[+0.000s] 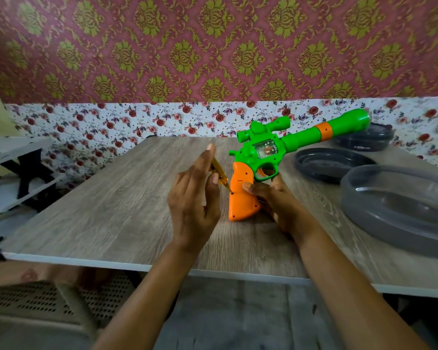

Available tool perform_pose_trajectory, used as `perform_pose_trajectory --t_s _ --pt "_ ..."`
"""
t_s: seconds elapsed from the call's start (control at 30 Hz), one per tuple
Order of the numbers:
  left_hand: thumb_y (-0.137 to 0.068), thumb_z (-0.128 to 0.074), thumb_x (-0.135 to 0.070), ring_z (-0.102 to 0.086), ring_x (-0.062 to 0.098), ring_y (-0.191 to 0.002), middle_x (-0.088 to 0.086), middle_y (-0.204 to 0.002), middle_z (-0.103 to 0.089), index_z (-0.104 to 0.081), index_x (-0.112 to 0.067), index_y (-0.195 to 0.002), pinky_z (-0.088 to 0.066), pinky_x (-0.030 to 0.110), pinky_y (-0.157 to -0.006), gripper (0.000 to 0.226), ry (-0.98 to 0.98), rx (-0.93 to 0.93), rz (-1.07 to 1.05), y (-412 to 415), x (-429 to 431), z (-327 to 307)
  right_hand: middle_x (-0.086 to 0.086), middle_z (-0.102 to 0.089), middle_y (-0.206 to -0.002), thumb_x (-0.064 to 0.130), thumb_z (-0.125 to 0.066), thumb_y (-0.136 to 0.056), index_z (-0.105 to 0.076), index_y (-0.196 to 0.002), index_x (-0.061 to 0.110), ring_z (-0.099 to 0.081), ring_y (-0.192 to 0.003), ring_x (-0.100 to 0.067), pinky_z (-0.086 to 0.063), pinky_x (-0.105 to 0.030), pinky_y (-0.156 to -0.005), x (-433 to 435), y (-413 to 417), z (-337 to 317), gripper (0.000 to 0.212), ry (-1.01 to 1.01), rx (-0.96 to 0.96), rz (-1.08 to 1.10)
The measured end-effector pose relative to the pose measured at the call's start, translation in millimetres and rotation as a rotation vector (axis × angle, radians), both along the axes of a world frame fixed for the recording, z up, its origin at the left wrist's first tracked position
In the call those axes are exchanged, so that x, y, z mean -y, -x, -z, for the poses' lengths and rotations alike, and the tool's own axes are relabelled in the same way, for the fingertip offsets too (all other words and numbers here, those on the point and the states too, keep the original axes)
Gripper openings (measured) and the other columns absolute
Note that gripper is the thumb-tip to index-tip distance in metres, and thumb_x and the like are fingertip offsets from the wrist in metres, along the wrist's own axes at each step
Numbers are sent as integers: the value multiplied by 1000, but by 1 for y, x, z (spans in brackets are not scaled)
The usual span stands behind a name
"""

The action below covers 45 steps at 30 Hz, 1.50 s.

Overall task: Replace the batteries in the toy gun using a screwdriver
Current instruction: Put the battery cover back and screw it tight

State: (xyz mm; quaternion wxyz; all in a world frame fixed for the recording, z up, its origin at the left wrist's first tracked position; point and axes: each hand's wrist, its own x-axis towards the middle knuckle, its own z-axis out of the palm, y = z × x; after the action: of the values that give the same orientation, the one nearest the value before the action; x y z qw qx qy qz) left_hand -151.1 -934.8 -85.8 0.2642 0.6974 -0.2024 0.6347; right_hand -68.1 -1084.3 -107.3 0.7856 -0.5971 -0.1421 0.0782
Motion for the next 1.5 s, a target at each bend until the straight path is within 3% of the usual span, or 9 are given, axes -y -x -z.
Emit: perform_pose_trajectory --t_s 0.27,0.43,0.67,0.8,1.0,1.17,1.27,1.43,1.5 --pt "-88 -60 -11 -50 2 -88 2 -106 -53 -49 -9 -117 -41 6 -79 32 51 21 39 -1 -6 0 -10 -63 -123 13 -74 -62 -33 -138 16 -66 -104 -24 -58 -39 -78 -2 -2 1 86 -5 16 -7" --pt "-91 -45 -7 -61 14 -97 8 -118 -61 -44 -9 -128 -48 24 -76 37 20 -13 7 0 -3 1 -6 -63 -119 2 -68 -78 -34 -137 18 -65 -101 -20 -59 -32 -73 0 0 0 70 15 30 -13" --pt "-87 -57 -12 -44 8 -99 8 -106 -46 -50 -10 -114 -43 18 -72 27 28 39 32 -6 -7 3 -5 -65 -118 8 -73 -73 -33 -137 20 -65 -104 -22 -57 -37 -77 0 1 1 76 12 9 -22" --pt "-89 -49 -8 -44 8 -96 8 -106 -46 -48 -10 -114 -43 24 -73 25 38 45 21 -5 -4 3 -4 -66 -114 4 -66 -80 -33 -136 18 -66 -101 -20 -57 -35 -74 1 0 2 67 18 14 -13" --pt "-92 -40 -9 -42 2 -125 8 -131 -47 -45 -8 -128 -40 25 -94 36 37 0 -14 -4 -3 3 -2 -66 -110 2 -66 -80 -34 -135 17 -68 -91 -14 -58 -29 -63 0 -1 1 65 23 0 -7" --pt "-92 -50 -13 -42 6 -99 9 -107 -43 -51 -12 -112 -40 20 -78 20 33 44 -1 -6 -6 3 -2 -67 -108 2 -69 -78 -35 -135 16 -69 -88 -14 -58 -30 -63 0 -3 2 67 4 6 -23" --pt "-93 -46 -9 -50 12 -96 8 -113 -47 -46 -12 -118 -42 24 -76 26 46 19 23 -7 -6 4 -6 -66 -115 11 -75 -67 -35 -136 16 -69 -94 -18 -58 -35 -68 -1 -3 3 81 0 8 -19" --pt "-95 -38 -8 -35 -2 -132 7 -139 -45 -38 -5 -133 -36 21 -97 38 19 -24 -15 -6 -3 3 0 -67 -105 1 -66 -80 -36 -134 18 -71 -82 -10 -57 -29 -60 1 -2 1 64 8 11 -20" --pt "-93 -41 -9 -36 1 -133 11 -140 -43 -41 -6 -132 -36 23 -97 38 3 -21 0 -5 -3 3 1 -67 -105 1 -65 -80 -35 -135 19 -71 -83 -11 -57 -29 -60 2 -1 1 64 13 13 -18"
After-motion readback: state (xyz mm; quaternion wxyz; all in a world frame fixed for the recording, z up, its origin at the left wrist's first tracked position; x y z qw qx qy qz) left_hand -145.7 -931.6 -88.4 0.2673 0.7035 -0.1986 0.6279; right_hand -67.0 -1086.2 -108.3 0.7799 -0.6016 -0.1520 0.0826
